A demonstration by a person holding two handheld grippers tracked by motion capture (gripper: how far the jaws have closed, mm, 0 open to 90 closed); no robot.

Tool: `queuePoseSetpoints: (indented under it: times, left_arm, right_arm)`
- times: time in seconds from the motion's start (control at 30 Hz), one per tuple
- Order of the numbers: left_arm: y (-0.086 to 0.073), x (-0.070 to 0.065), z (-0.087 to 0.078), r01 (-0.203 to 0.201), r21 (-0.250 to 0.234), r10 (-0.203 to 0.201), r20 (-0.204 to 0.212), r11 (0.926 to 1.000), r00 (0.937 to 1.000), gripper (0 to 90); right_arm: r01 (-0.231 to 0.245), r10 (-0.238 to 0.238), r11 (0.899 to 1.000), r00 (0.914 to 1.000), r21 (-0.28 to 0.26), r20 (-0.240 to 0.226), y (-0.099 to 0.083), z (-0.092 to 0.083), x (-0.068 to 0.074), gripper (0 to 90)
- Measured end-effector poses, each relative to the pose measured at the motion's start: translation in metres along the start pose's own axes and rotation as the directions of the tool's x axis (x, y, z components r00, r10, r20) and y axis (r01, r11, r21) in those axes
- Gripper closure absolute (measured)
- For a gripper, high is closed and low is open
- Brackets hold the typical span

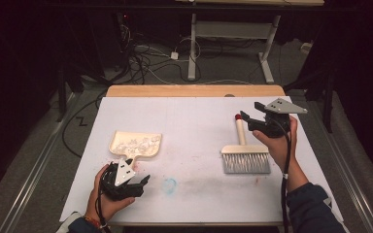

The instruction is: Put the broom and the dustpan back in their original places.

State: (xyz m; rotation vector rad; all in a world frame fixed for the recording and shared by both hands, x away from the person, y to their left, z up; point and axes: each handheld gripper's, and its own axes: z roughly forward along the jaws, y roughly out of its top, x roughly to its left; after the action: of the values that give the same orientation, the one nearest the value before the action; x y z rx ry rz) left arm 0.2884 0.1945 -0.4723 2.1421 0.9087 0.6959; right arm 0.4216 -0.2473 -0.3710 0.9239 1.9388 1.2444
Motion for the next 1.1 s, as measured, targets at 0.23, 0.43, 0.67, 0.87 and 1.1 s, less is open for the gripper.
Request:
queuePoseSetpoints:
  times: [0.23, 0.43, 0.67, 0.87, 1.1]
  left_arm:
    - [0.001, -0.002, 0.000, -0.011, 0.003, 0.011, 0.004, 0.9999, 0.9999, 20.7]
    - [0.000, -0.002, 0.000, -0.014, 0.013, 0.014, 0.009, 0.9998, 0.9999, 20.7]
    - [0.000, -0.002, 0.001, -0.017, 0.020, 0.017, 0.020, 0.9996, 0.9997, 20.7]
    - [0.000, -0.003, 0.000, -0.020, 0.011, 0.020, 0.018, 0.9997, 0.9996, 20.6]
    - [0.001, -0.003, 0.000, -0.024, 0.011, 0.024, 0.018, 0.9996, 0.9995, 20.4]
  right_arm:
    - [0.027, -0.027, 0.999, 0.9996, -0.024, -0.010, 0.000, -0.007, 0.007, 29.5]
    - [0.026, -0.026, 0.999, 0.9996, -0.048, 0.010, 0.002, -0.012, 0.014, 24.8]
    - [0.048, -0.049, 0.998, 0.9988, -0.044, -0.003, 0.004, -0.013, 0.024, 23.3]
    - [0.055, -0.055, 0.996, 0.9985, -0.064, -0.001, 0.005, -0.019, 0.030, 23.3]
    - [0.088, -0.088, 0.994, 0.9961, -0.066, -0.007, 0.007, -0.029, 0.035, 23.4]
